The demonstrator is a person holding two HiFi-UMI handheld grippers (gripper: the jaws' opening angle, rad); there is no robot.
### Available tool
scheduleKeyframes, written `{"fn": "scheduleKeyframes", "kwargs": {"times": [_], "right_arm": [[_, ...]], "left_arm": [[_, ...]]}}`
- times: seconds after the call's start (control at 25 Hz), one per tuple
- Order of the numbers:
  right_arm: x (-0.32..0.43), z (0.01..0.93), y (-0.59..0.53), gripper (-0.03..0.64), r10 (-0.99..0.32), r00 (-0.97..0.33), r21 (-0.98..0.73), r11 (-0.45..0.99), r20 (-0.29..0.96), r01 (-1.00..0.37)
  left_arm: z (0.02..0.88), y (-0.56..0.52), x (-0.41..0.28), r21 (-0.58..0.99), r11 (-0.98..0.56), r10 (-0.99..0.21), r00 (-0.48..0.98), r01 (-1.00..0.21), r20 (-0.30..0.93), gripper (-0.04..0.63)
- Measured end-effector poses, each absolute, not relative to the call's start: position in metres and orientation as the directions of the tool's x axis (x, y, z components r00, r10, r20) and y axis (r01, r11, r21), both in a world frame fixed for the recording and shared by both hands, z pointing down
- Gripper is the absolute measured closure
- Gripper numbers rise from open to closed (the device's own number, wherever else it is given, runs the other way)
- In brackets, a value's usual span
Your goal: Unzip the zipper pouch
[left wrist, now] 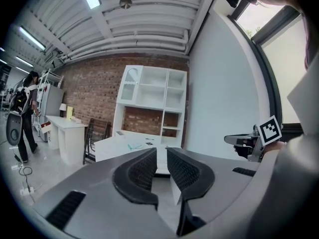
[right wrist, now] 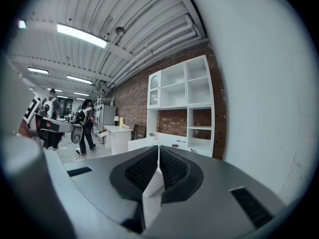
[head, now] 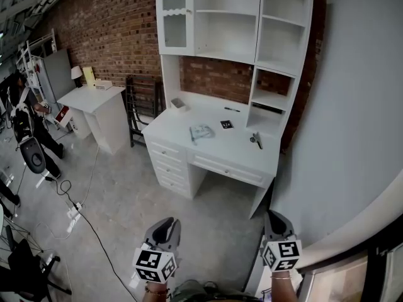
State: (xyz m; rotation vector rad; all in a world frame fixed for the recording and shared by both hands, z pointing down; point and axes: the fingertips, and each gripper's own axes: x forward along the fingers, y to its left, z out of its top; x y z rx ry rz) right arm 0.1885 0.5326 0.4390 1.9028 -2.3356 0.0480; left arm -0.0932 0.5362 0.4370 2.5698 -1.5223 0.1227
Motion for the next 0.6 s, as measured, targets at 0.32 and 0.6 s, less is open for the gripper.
{"fn": "scheduleKeyframes", "kwargs": {"times": [0.32,0.6], "right_arm": [[0.190,0.437,0.528,0.310,-0.966,-0.243,0.002,0.244,0.092,-0.970],[0.179,0.446,0.520,0.098,-0.947,-0.304,-0.004,0.305,0.108,-0.952]], "left_arm": [[0.432,0.536,-0.084,0.063,-0.512,-0.847,0.516,-0.857,0.128,0.268],[0.423,0.531,-0.073,0.071,-0.543,-0.834,0.548,-0.836,0.073,0.073]]}}
